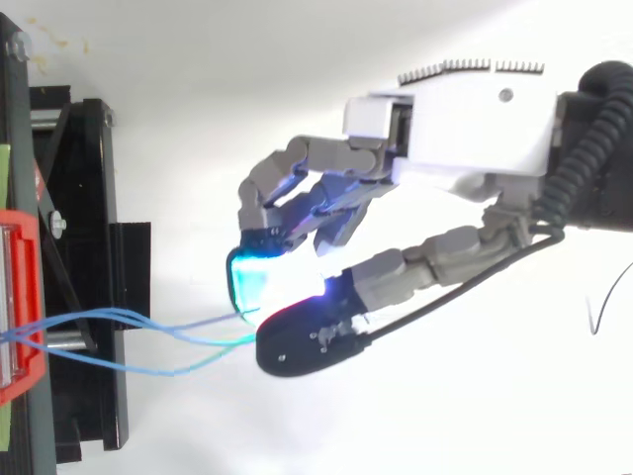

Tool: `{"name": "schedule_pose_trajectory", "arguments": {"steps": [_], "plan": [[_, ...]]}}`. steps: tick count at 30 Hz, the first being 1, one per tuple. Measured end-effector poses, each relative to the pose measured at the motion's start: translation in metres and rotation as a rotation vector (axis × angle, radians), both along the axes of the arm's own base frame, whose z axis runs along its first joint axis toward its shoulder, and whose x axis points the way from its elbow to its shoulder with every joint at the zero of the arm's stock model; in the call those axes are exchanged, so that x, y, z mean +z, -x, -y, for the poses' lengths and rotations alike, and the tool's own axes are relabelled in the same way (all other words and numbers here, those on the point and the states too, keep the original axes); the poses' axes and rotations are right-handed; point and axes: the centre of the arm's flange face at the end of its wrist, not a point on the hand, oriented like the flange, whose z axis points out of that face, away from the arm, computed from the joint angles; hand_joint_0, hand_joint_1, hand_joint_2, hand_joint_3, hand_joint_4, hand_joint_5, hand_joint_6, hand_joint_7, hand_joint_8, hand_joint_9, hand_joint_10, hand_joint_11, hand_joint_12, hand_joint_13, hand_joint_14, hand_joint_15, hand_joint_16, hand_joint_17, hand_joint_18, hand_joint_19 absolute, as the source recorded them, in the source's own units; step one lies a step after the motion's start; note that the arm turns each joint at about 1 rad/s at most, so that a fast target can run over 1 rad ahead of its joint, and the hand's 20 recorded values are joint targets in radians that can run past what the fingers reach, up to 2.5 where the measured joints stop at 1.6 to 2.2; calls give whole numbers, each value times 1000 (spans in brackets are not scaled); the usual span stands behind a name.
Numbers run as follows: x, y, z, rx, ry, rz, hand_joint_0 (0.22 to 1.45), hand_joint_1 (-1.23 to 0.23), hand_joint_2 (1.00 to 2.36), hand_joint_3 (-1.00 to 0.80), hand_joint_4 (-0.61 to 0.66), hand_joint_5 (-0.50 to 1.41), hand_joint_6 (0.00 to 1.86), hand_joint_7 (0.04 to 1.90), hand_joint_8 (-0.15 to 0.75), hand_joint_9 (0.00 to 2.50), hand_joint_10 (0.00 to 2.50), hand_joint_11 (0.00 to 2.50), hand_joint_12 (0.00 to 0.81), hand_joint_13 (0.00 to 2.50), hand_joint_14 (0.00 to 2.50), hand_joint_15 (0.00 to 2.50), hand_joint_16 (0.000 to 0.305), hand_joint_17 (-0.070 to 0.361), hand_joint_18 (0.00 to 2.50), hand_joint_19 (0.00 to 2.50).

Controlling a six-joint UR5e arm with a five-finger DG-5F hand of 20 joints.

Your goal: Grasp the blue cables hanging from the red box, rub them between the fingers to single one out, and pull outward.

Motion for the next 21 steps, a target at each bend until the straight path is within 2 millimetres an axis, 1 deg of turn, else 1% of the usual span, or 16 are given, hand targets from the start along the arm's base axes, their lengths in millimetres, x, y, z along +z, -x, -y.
{"name": "schedule_pose_trajectory", "arguments": {"steps": [4,14,21], "plan": [[8,5,4,-31,46,-8,579,-779,1008,-56,46,-130,837,1145,221,532,0,83,381,546,3,92,54,122,681,399],[9,3,6,-46,88,4,580,-781,1008,-52,54,-129,834,1166,228,530,0,89,381,536,2,83,54,120,658,396],[10,1,4,-51,63,26,576,-792,1006,-12,44,-122,833,1177,233,589,0,93,390,546,2,73,56,125,674,377]]}}
